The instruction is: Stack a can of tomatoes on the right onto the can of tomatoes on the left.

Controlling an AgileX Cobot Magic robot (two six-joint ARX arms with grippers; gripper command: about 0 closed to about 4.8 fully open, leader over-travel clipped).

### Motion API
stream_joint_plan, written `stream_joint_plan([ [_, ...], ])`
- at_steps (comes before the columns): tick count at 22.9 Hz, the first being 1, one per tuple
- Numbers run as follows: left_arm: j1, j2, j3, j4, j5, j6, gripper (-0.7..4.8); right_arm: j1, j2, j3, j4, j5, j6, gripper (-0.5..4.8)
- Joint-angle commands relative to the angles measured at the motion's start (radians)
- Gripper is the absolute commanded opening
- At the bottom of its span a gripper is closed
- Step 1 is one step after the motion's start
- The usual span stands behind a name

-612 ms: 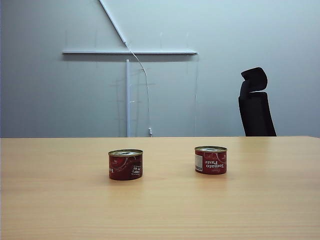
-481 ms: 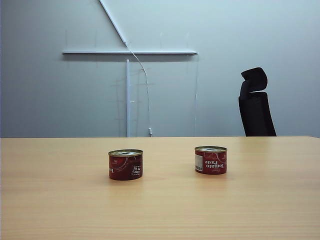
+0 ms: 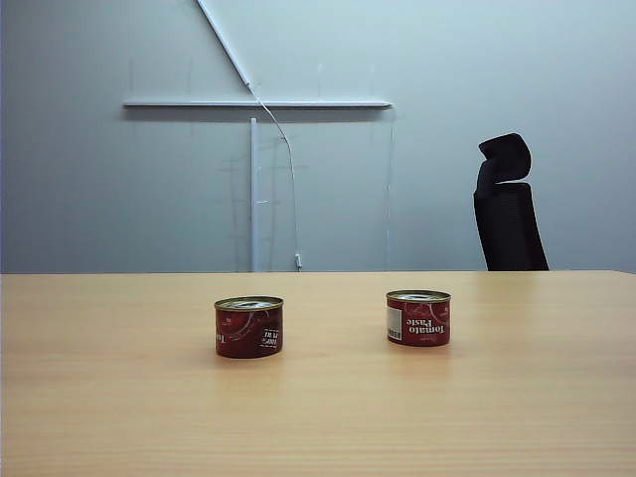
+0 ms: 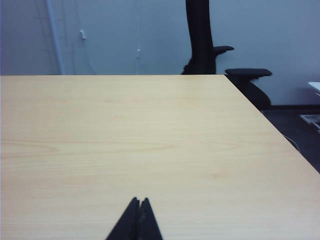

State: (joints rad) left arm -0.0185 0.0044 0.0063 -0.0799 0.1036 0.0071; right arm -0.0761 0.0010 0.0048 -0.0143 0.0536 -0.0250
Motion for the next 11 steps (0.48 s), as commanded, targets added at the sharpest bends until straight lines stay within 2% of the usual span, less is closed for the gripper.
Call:
stream_joint_plan([
  [1, -0.129, 0.064, 0.002, 0.014, -0.017, 0.000, -0.04, 0.000, -0.002, -0.004, 0.137, -0.151, 0.145, -0.08],
  [3, -0.256, 0.124, 0.002, 0.012, -0.013, 0.000, -0.04, 0.001, -0.002, 0.000, 0.211, -0.229, 0.293, -0.08],
  [5, -0.330, 0.146, 0.002, 0.008, -0.013, 0.000, -0.04, 0.001, -0.002, 0.008, 0.220, -0.284, 0.346, -0.03],
  [8, -0.458, 0.163, 0.003, 0.006, -0.012, 0.000, -0.04, 0.003, 0.007, 0.060, 0.156, -0.393, 0.377, 0.00],
  [11, -0.503, 0.163, 0.003, 0.006, -0.012, 0.000, -0.04, 0.014, 0.042, 0.120, 0.071, -0.393, 0.359, -0.01],
])
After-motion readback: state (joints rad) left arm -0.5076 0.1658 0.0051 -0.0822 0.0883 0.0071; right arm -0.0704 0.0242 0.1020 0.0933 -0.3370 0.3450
